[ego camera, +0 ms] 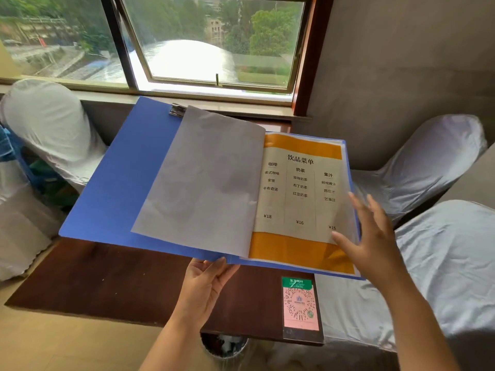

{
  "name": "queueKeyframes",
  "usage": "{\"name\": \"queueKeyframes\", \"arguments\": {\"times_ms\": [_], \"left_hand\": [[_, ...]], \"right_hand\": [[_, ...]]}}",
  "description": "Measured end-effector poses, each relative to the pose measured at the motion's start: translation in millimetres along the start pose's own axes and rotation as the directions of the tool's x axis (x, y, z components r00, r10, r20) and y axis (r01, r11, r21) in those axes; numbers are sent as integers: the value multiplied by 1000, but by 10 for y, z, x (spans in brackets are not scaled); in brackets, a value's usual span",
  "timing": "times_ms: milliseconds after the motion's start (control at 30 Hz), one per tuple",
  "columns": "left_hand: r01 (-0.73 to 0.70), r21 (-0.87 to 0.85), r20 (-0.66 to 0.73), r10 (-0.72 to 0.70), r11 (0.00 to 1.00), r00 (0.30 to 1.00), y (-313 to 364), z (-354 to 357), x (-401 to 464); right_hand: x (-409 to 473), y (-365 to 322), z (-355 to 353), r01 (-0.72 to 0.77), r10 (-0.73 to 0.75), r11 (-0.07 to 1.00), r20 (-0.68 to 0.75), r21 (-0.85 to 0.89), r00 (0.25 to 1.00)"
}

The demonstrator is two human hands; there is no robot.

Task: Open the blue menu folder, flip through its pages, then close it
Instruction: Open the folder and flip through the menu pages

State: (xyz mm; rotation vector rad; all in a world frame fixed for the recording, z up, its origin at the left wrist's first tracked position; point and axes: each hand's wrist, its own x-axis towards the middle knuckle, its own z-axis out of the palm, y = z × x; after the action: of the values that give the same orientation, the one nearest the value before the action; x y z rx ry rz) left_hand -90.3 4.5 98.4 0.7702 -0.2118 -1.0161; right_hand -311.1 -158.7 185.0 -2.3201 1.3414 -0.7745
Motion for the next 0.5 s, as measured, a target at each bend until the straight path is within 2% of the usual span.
{"name": "queueKeyframes", "arguments": {"times_ms": [100,167,267,367,500], "left_hand": [[-20,-2,0,20,1000,1000,29,-18,6],[-29,3,-1,29,1000,1000,39,-27,25],[-27,-7,-1,27,1000,1000,27,-34,51],[-26,-5,8,26,1000,1000,38,-40,72],[-38,8,8,38,999,999,79,-42,113]], "right_hand": [[-15,174,-116,-199,124,937,257,286,958],[-9,246,-161,-265,152,906,331,330,931],[-10,336,-176,-344,208,882,387,324,898],[-43,374,-144,-361,151,828,448,429,881],[-46,380,-94,-252,49,796,358,550,933]]}}
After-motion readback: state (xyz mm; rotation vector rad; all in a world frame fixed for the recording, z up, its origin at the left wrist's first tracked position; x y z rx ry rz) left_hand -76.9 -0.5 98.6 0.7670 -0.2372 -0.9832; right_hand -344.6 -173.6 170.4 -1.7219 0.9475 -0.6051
